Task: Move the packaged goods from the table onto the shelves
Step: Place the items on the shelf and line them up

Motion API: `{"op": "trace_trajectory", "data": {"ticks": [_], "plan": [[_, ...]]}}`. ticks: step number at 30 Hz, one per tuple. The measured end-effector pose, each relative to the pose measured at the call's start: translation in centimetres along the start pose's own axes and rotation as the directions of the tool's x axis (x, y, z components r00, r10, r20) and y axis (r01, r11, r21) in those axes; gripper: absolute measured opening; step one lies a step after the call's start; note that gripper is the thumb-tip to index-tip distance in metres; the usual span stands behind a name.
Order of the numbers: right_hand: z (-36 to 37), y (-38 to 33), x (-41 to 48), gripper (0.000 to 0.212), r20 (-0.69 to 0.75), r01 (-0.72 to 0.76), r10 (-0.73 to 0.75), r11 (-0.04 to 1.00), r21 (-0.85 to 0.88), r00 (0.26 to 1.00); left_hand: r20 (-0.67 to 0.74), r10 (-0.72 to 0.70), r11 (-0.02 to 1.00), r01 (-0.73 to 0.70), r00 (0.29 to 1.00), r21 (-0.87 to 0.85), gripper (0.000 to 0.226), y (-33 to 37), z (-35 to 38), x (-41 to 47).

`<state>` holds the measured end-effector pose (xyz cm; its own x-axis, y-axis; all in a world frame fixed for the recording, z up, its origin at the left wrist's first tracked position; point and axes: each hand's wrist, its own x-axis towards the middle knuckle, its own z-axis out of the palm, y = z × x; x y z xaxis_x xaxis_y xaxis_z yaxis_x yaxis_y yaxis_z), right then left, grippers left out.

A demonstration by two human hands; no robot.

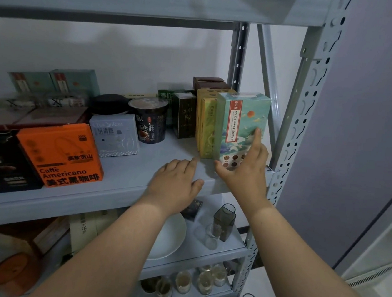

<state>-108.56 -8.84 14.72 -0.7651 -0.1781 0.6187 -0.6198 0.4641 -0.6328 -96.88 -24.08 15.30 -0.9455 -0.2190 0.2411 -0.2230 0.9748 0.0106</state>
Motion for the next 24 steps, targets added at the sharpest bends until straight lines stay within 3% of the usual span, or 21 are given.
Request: {"op": "trace_trajectory", "data": {"ticks": [4,10,13,15,17,20,24], "plan": [[-0.2,0.0,-0.5,0.12,0.017,0.016,-0.016,1.0,-0.008,1.0,-0.022,0.007,1.0,-0.007,1.0,-0.001,0.066,-0.6,0.0,-0.8],[-1.8,-0.8,-3.6,0.099,0.145,0.068,-0.044,0.984,-0.162,0.988,-0.092,0.016,0.999,-0.012,0.996,0.053,0.072,-1.0,-0.4,-2.4],[-2.6,-1.1,-7.2,0.089,0.166,0.163,-0.121,0.949,-0.27,0.979,-0.121,0.135,0.985,-0.121,0.983,0.122,0.077,-0.6,-0.2,-3.8],[-3.0,-1.0,-10.1,0.087,0.186,0.171,-0.114,0.929,-0.328,0.976,-0.065,0.201,0.972,-0.191,0.977,0.133,0.078,-0.2,0.3,-4.7],[-3.7,-0.8,-13.2,0.086,0.19,0.153,-0.084,0.908,-0.389,0.978,-0.045,0.287,0.953,-0.28,0.957,0.114,0.079,0.0,1.3,-5.9],[-5.0,-1.2,-18.3,0.086,0.172,0.112,-0.028,0.861,-0.497,0.985,-0.123,0.436,0.9,-0.435,0.892,0.033,0.079,0.2,3.1,-8.5],[-7.1,-3.0,-26.0,0.086,0.089,-0.035,0.115,0.782,-0.622,0.989,-0.173,0.588,0.789,-0.607,0.79,-0.091,0.079,1.9,5.4,-12.7]]}}
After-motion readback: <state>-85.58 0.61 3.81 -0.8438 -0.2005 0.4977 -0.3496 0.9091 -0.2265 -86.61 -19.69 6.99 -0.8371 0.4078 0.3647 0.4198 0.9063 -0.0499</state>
